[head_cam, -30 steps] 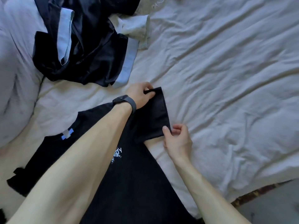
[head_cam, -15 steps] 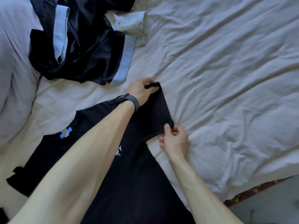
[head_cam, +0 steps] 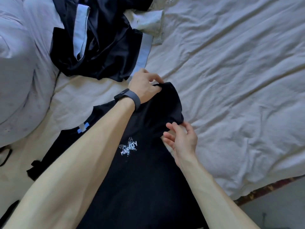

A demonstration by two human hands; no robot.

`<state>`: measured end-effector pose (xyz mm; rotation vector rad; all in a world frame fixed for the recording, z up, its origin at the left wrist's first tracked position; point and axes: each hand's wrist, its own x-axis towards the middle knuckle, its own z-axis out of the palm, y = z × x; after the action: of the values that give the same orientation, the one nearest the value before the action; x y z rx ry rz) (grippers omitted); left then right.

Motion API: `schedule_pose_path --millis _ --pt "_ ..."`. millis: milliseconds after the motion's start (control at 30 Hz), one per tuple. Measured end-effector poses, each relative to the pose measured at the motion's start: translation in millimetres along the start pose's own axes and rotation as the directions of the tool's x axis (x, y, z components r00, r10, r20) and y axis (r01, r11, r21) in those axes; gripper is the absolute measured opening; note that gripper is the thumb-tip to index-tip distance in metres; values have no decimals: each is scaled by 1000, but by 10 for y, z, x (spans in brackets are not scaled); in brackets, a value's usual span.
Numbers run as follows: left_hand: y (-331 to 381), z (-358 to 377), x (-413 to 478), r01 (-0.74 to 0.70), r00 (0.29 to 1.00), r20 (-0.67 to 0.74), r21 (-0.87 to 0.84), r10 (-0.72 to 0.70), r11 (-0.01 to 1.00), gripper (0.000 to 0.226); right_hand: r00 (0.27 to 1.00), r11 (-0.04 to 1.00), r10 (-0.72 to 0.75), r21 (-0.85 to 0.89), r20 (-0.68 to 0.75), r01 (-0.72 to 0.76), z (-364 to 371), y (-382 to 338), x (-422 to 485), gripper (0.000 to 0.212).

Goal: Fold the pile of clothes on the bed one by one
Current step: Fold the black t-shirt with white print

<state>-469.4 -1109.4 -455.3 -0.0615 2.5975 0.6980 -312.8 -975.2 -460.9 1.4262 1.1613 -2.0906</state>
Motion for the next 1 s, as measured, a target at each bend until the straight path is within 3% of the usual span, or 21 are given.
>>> schedule_pose_path --millis 100,167,233,300,367,433,533,633,700,833,900,1000 --pt "-240 -278 -414 16 997 -64 -307 -37 951 24 968 960 -248 -124 27 249 103 231 -304 11" --pt "-479 -460 -833 31 995 -68 -493 -74 869 26 885 827 -452 -317 114 464 98 510 -499 13" --pt "-833 -538 -1253 86 994 -17 -527 -111 846 39 802 645 -533 -484 268 591 5 838 -609 21" --pt "-1248 -548 -1611 258 966 77 -339 -246 905 48 825 506 -375 -652 422 564 -115 1134 -662 34" --pt "-1600 -497 -1823 474 874 157 -63 -460 878 49 907 418 -158 -806 390 419 -225 1311 -670 45" --pt "-1812 -454 -1809 593 802 90 3 -591 805 43 966 503 -106 -825 237 258 -228 1353 -663 39" --pt "-1708 -404 -1456 496 866 5 -131 -499 859 42 999 824 -7 -566 37 26 -45 1208 -555 31" --pt "-1422 -316 -1070 420 905 41 -235 -423 876 57 991 942 115 -309 -65 -130 217 1065 -400 38" --pt "-1276 -279 -857 395 919 52 -166 -392 904 57 973 968 195 -139 -121 -211 370 992 -302 42" --pt "-1216 -257 -519 376 914 138 74 -383 924 34 934 952 307 61 -183 -301 449 931 -163 35" --pt "-1275 -245 -383 375 908 196 17 -371 927 37 939 951 306 97 -159 -293 399 937 -153 28" --pt "-1297 -219 -249 425 903 197 -272 -382 863 55 957 962 263 109 -122 -250 285 944 -178 24"
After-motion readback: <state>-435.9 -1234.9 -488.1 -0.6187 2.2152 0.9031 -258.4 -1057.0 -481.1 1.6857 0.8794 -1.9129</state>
